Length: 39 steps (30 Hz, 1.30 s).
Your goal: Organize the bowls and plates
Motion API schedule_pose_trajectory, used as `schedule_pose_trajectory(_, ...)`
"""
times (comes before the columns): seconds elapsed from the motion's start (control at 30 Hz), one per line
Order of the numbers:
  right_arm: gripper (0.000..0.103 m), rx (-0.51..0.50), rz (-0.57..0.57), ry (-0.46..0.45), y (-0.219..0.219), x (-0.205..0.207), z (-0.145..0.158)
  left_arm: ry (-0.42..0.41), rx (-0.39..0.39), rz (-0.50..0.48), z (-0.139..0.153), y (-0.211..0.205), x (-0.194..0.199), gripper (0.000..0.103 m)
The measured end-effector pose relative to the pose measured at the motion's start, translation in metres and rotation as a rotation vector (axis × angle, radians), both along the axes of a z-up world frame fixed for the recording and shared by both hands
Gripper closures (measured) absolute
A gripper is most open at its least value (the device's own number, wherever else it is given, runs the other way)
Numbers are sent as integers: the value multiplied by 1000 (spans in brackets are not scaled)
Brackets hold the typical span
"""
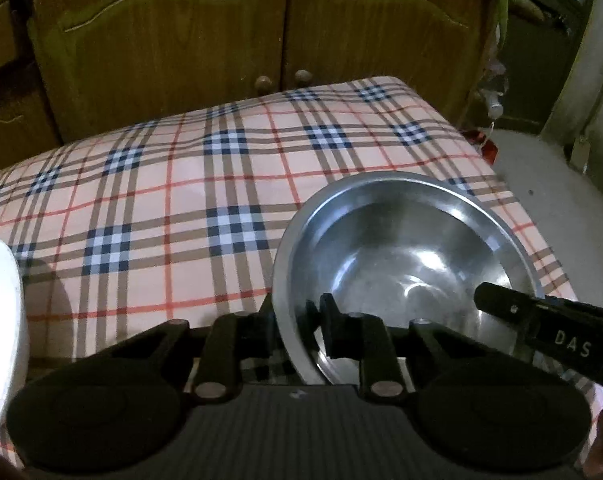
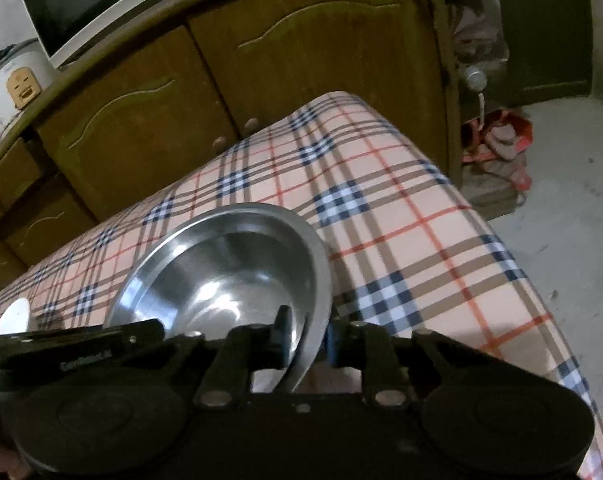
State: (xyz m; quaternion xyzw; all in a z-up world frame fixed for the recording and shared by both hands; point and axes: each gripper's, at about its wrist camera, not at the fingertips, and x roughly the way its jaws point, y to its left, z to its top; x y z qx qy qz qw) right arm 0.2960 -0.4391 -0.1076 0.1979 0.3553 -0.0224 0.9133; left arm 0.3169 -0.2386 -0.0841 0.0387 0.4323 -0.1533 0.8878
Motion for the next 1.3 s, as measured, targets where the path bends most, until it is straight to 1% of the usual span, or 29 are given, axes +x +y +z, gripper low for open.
schedule_pose_trajectory(0.1, 83, 12, -11, -26, -3, -5, 8, -8, -36, -1, 7, 3, -5, 81)
schedule_pose_trajectory(0.2, 83, -29, -17, -57, 1, -11, 23, -27, -51, 0, 19, 3, -13, 81)
schedule_pose_trajectory(0.3, 83, -48, -12, -78, 4, -19, 38, -38, -70, 7, 32, 6, -20, 81)
schedule_pose_trajectory(0.43, 83, -55, -22, -108, 6, -33, 60, -75, -76, 8, 54, 7, -36, 81)
schedule_pose_trajectory(0.53, 83, -84, -38, -135, 10, -47, 76, -105, -75, 1, 71, 6, -51, 81)
schedule_pose_trajectory(0.67, 83, -96, -72, -185, 11, -76, 98, -135, -82, -13, 87, 6, -75, 81)
schedule_pose_trajectory(0.87, 82, -139, -99, -231, 20, -123, 118, -182, -68, -26, 106, 6, -113, 80)
schedule_pose_trajectory(1.07, 82, -157, -116, -257, 22, -165, 132, -210, -68, -40, 118, 4, -147, 80)
schedule_pose_trajectory(1.3, 82, -175, -122, -276, 22, -202, 146, -233, -75, -40, 131, 3, -179, 79)
